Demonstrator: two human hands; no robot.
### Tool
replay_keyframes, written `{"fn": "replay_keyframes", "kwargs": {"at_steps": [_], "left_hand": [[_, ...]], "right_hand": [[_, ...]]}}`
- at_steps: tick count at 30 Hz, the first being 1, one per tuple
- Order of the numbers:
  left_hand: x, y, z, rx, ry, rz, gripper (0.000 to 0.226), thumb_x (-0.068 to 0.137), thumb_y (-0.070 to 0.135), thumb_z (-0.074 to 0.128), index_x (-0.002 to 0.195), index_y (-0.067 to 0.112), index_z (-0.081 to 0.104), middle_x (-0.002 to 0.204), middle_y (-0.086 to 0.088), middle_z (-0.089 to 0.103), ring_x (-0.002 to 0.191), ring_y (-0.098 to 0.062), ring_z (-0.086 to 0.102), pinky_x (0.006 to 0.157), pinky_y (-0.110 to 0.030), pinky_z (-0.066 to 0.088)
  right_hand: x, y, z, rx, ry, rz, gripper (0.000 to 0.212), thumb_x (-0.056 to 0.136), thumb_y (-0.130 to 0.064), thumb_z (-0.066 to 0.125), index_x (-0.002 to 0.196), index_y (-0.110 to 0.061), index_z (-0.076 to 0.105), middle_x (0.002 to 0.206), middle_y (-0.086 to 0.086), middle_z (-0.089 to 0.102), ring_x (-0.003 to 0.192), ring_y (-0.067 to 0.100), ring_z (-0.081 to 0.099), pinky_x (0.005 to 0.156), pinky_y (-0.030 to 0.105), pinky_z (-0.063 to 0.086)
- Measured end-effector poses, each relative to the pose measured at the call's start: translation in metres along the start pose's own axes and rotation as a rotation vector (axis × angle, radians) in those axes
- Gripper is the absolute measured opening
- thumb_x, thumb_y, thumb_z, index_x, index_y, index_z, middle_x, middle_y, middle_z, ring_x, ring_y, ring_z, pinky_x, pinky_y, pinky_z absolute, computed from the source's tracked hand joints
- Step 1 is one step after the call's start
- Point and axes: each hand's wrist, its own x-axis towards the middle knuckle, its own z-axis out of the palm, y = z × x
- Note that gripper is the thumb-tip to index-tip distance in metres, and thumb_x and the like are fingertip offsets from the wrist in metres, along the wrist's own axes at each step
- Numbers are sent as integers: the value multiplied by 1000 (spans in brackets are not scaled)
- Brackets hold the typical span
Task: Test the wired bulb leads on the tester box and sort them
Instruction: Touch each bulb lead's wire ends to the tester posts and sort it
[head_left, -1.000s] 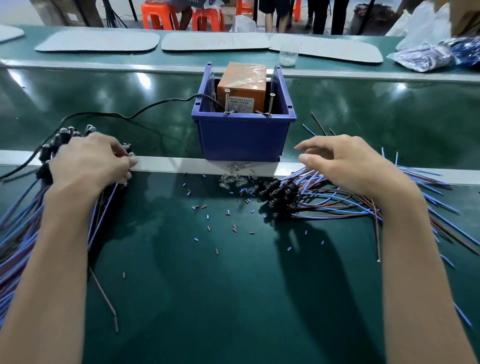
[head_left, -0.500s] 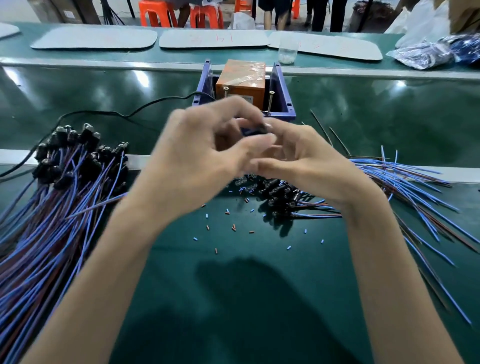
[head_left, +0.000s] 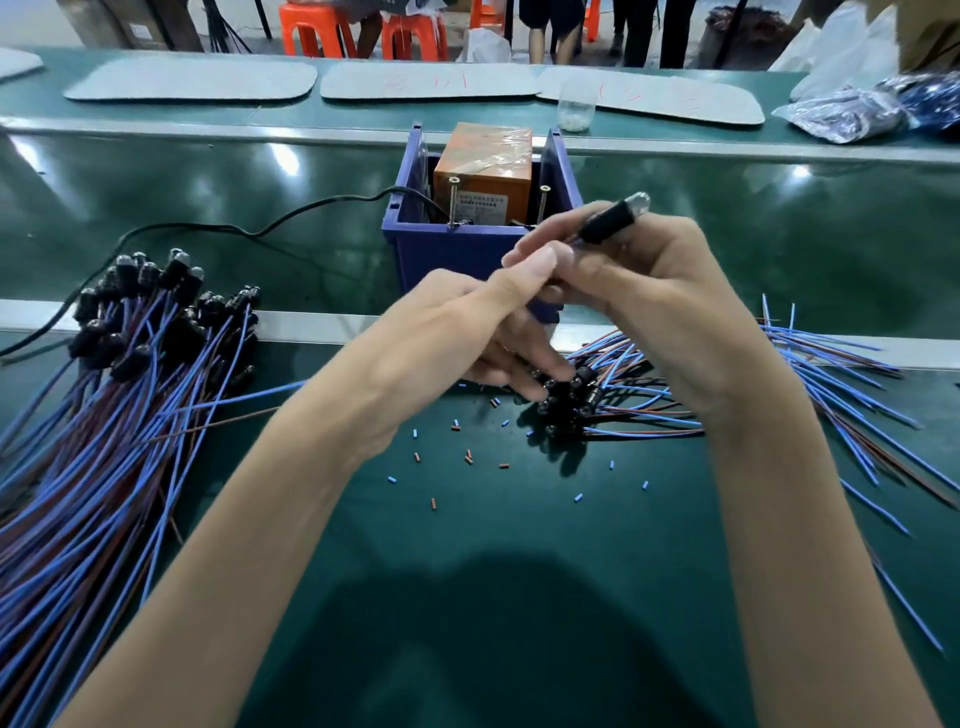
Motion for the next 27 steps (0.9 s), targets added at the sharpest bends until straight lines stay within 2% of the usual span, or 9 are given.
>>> {"fn": "replay_keyframes", "kwargs": {"at_steps": [2,4,5,8,11,15,18,21,27], "left_hand": [[6,-2,1,-74,49,-90,54,96,52,35,84,15,71,90,1,76,78,-12,72,61,-11,51],[12,-3,0,-302,129,-143,54,95,54,35,109,10,63,103,-2,74,91,-14,71,67,-16,56],[15,-3,-2,-432,164,-153,55,95,53,35,114,8,60,107,-5,72,95,-15,70,69,-19,57],[17,-4,-12,-817,234,-136,51,99,47,33,112,4,57,104,-12,71,97,-21,69,76,-26,57],[18,-9,-23,-1177,413,-130,39,102,36,32,97,3,53,85,-14,68,79,-25,69,75,-33,59],[18,-14,-34,-1496,646,-101,34,104,27,28,88,3,46,80,-10,52,65,-21,57,69,-37,52],[18,-16,-41,-1561,730,-17,34,104,26,26,81,7,42,65,-5,40,48,-14,40,56,-27,45],[17,-17,-43,-1477,734,44,37,103,29,22,77,11,41,56,2,29,39,-11,25,43,-18,29],[12,-12,-34,-1143,647,204,54,103,49,14,67,18,39,50,6,22,40,-9,16,39,-20,19]], "right_hand": [[0,-2,2,35,44,-18,14,91,1,54,90,-8,64,89,5,70,83,12,66,76,21,51],[1,-4,2,50,63,-43,14,93,0,52,90,-7,63,92,3,71,88,13,67,75,20,51],[1,-5,2,45,70,-51,13,93,-4,51,89,-8,63,95,4,71,91,14,67,75,20,50],[1,-6,-2,38,91,-42,17,93,-15,48,83,-13,62,93,-1,72,92,15,68,76,23,50],[0,-7,-7,65,112,-20,22,93,-22,46,77,-15,59,87,-2,72,88,17,69,76,26,50],[-2,-8,-15,90,149,-11,26,93,-24,45,72,-15,58,79,-2,70,81,15,68,73,26,50],[-3,-8,-23,113,183,-10,27,94,-23,45,71,-13,55,73,-3,68,75,14,66,70,23,50],[-4,-7,-31,145,224,-17,27,96,-22,43,72,-13,52,70,-4,68,73,16,67,69,24,51],[-2,-5,-34,298,335,0,30,101,-20,40,75,-13,52,70,-2,67,75,20,70,70,27,54]]}}
